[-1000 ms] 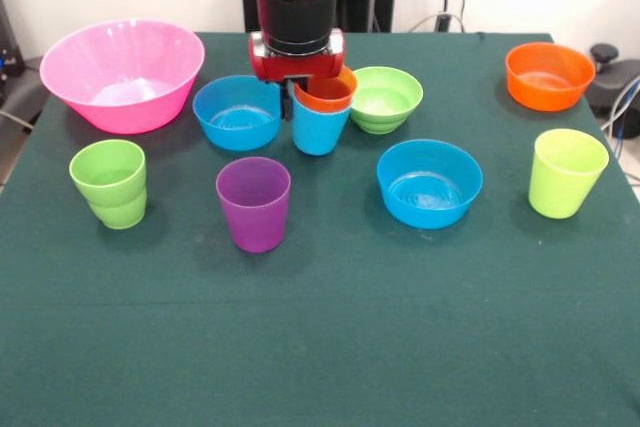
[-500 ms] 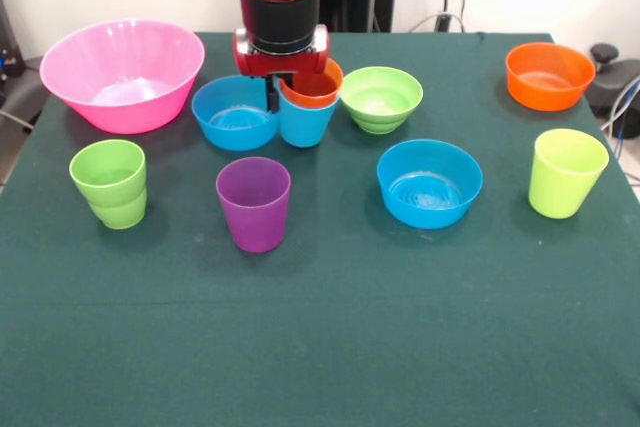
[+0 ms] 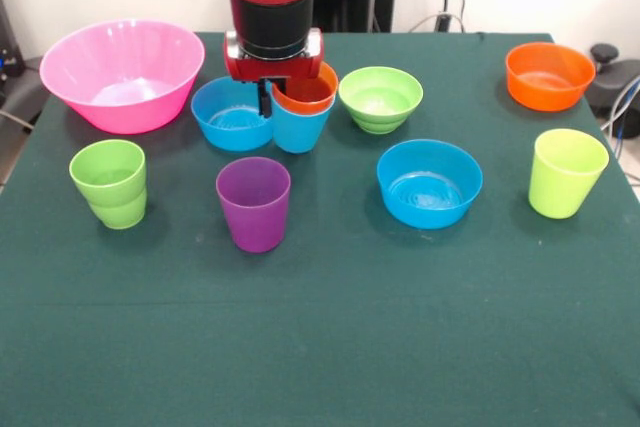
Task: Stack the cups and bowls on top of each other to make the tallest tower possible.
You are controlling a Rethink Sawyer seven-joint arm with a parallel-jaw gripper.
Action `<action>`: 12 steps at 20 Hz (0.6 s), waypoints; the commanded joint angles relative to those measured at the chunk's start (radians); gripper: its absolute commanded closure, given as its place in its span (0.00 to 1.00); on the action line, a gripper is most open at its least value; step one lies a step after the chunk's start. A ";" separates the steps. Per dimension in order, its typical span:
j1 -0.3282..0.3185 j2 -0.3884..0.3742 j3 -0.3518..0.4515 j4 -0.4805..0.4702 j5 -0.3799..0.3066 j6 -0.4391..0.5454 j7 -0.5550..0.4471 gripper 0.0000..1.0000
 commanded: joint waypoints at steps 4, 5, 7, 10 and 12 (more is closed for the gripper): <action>0.010 -0.017 0.128 -0.163 0.049 0.244 -0.073 1.00; 0.007 -0.036 0.130 -0.141 0.053 0.247 -0.071 1.00; 0.003 -0.063 0.134 -0.116 0.062 0.258 -0.072 1.00; 0.002 -0.082 0.138 -0.101 0.076 0.277 -0.068 1.00; 0.005 -0.069 0.142 -0.127 0.083 0.298 -0.066 1.00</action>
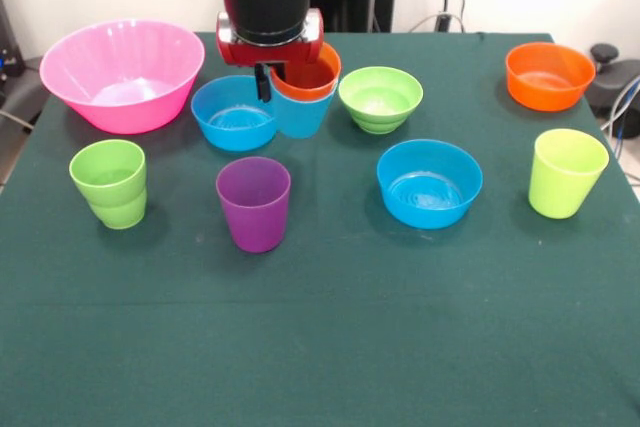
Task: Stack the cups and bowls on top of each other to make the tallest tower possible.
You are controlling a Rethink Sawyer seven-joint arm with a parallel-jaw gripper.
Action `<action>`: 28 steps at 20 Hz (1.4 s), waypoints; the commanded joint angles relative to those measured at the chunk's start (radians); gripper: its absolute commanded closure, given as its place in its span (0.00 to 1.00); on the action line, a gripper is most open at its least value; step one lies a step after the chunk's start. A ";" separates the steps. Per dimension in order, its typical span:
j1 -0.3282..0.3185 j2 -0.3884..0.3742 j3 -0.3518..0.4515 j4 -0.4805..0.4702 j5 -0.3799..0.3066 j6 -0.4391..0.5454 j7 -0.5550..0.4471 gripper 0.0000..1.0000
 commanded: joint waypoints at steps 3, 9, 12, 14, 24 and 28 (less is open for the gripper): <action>0.013 -0.014 0.120 -0.107 0.030 0.156 -0.072 1.00; 0.010 -0.003 0.132 -0.192 0.007 0.218 -0.102 1.00; 0.003 0.004 0.141 -0.239 -0.004 0.237 -0.129 1.00; -0.002 0.014 0.147 -0.271 -0.015 0.239 -0.147 1.00; -0.060 -0.033 0.155 -0.234 -0.052 0.181 -0.219 1.00; -0.101 -0.099 0.159 -0.093 -0.065 0.072 -0.210 1.00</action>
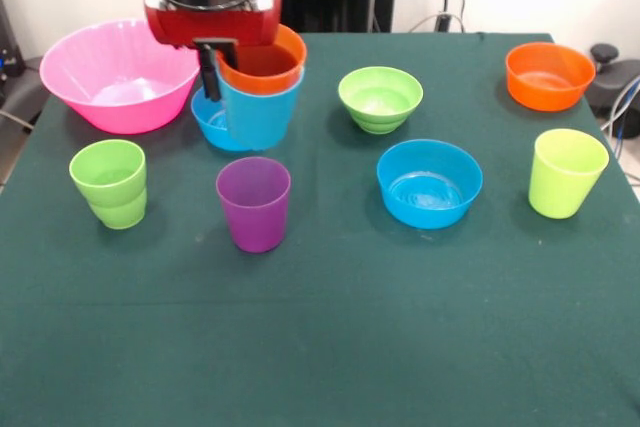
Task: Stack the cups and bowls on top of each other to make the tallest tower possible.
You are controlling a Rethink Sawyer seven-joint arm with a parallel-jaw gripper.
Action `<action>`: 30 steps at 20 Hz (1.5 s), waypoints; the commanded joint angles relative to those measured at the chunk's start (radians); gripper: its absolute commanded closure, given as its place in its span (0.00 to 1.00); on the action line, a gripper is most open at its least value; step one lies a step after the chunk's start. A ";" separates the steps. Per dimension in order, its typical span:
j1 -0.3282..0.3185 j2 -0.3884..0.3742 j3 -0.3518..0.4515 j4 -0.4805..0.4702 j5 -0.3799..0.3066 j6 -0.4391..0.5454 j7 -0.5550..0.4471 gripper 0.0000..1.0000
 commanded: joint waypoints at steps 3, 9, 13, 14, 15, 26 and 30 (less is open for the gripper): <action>-0.075 -0.075 0.077 0.205 -0.093 -0.150 -0.211 1.00; -0.090 -0.033 0.076 0.246 -0.166 -0.244 -0.172 1.00; -0.099 -0.003 0.091 0.252 -0.192 -0.316 -0.146 1.00; -0.100 0.005 0.092 0.250 -0.201 -0.331 -0.142 1.00; -0.101 0.009 0.093 0.252 -0.207 -0.346 -0.136 1.00; -0.099 0.029 0.105 0.256 -0.205 -0.369 -0.104 1.00; -0.099 0.017 0.109 0.264 -0.198 -0.356 -0.103 1.00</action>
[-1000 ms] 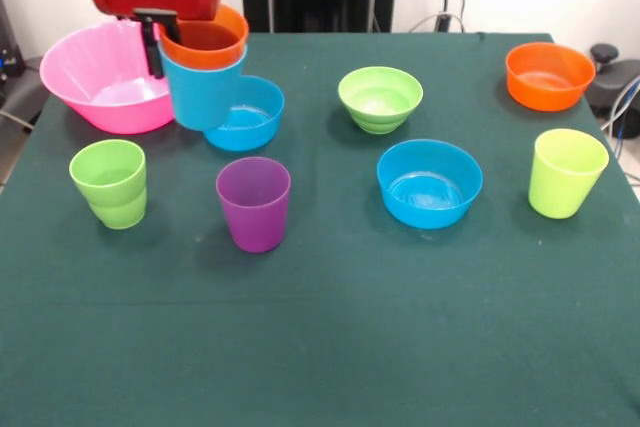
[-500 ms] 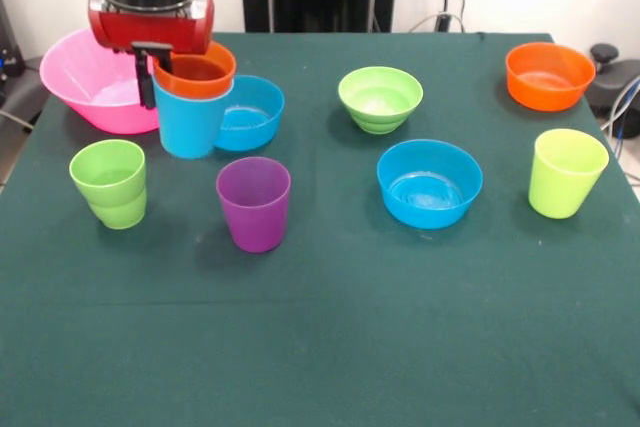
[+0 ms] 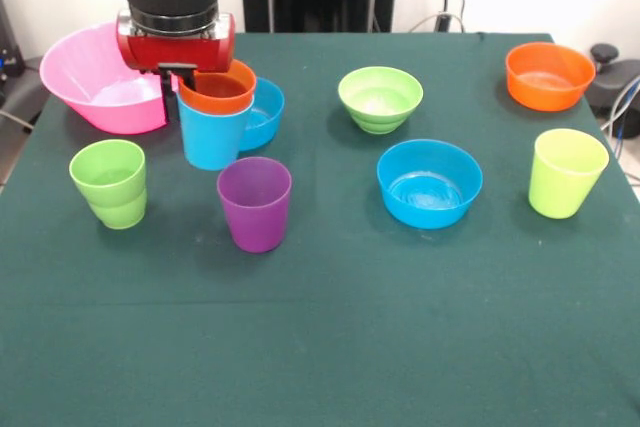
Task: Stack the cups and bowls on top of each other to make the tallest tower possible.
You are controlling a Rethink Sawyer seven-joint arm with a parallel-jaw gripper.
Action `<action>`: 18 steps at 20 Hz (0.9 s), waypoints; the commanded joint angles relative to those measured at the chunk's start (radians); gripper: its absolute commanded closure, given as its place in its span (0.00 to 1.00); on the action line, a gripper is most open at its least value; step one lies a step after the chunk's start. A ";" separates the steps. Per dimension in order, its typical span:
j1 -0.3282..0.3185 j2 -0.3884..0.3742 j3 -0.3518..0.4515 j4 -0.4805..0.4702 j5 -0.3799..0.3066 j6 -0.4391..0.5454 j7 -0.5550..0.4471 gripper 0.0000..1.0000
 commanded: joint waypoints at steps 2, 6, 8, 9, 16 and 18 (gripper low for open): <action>0.005 0.008 0.094 0.057 -0.044 -0.003 -0.109 1.00; -0.001 0.002 0.101 0.053 -0.039 0.008 -0.114 1.00; -0.004 0.004 0.102 0.050 -0.040 0.005 -0.113 1.00; -0.001 0.010 0.104 0.039 -0.039 0.008 -0.112 1.00; 0.034 0.027 0.107 -0.045 -0.022 0.092 -0.106 1.00; 0.046 0.030 0.106 -0.072 -0.018 0.123 -0.105 1.00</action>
